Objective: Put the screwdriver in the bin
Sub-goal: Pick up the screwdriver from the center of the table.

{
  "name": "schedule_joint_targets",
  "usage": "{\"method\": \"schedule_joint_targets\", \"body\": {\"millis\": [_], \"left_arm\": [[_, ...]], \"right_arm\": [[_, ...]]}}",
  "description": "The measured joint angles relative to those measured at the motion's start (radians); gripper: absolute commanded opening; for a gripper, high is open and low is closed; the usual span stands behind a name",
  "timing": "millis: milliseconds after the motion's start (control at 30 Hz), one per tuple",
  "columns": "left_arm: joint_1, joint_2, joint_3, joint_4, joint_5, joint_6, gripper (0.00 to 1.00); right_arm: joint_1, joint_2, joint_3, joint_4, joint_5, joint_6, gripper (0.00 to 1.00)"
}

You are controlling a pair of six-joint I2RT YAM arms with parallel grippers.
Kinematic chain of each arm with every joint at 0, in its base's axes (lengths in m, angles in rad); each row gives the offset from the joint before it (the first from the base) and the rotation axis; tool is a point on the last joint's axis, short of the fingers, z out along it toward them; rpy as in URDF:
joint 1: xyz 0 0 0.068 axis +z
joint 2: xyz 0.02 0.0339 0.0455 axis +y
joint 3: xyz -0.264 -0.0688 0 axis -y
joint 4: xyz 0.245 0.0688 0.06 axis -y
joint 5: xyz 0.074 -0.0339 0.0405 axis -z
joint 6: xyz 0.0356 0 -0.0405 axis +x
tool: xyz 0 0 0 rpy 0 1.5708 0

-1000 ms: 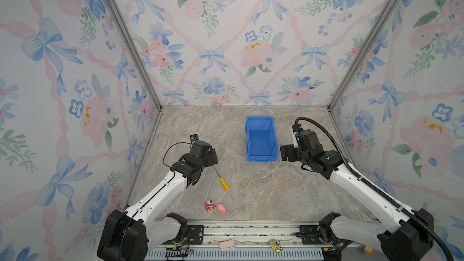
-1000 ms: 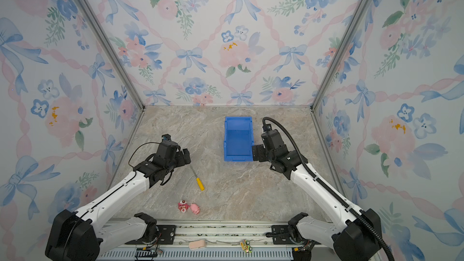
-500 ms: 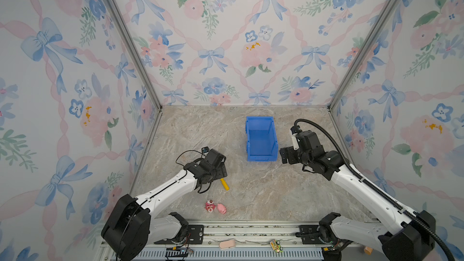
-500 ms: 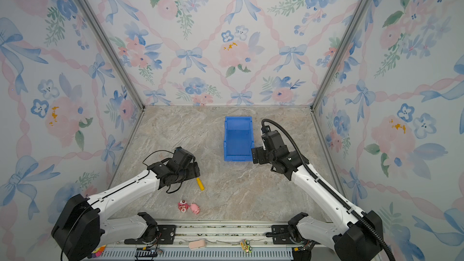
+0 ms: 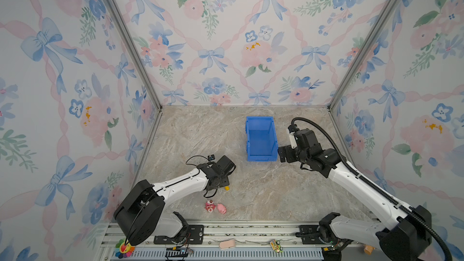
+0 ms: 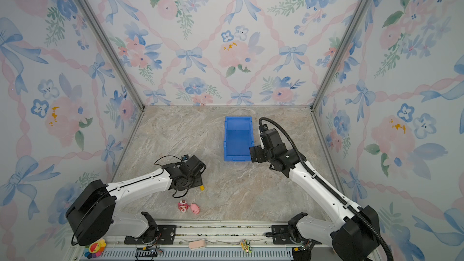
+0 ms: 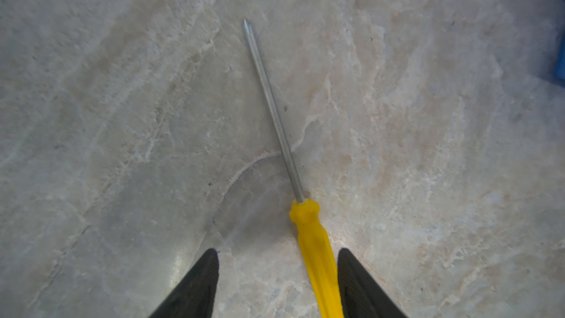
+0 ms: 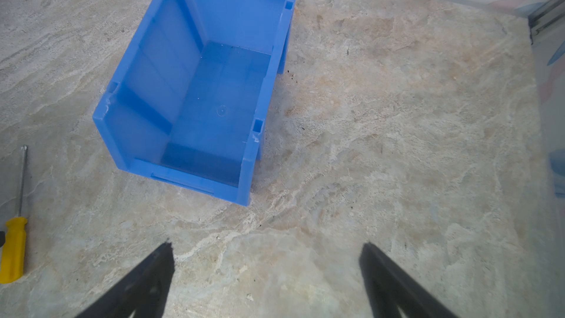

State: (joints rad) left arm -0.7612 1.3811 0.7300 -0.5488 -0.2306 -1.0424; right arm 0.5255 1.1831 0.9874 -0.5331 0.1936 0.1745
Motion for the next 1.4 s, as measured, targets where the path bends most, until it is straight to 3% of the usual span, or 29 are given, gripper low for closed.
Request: {"method": "schedule_joint_targets", "body": {"millis": [367, 600, 900, 1067, 1400], "left_arm": [[-0.051, 0.092, 0.053, 0.001, -0.021, -0.036, 0.49], [-0.077, 0.146, 0.053, 0.0, -0.035, -0.053, 0.31], [-0.094, 0.14, 0.04, 0.001, -0.05, -0.086, 0.17], [-0.094, 0.136, 0.038, 0.001, -0.051, -0.086, 0.01], [-0.094, 0.043, 0.026, 0.0, -0.054, -0.088, 0.0]], "right_arm": [[-0.018, -0.04, -0.018, 0.006, -0.007, -0.014, 0.97], [-0.035, -0.075, -0.042, 0.009, -0.008, -0.022, 0.97], [-0.048, -0.119, -0.057, 0.008, -0.007, -0.022, 0.97], [-0.06, -0.132, -0.058, 0.008, -0.008, -0.023, 0.97], [-0.062, -0.143, -0.059, 0.003, -0.019, -0.021, 0.97]]}}
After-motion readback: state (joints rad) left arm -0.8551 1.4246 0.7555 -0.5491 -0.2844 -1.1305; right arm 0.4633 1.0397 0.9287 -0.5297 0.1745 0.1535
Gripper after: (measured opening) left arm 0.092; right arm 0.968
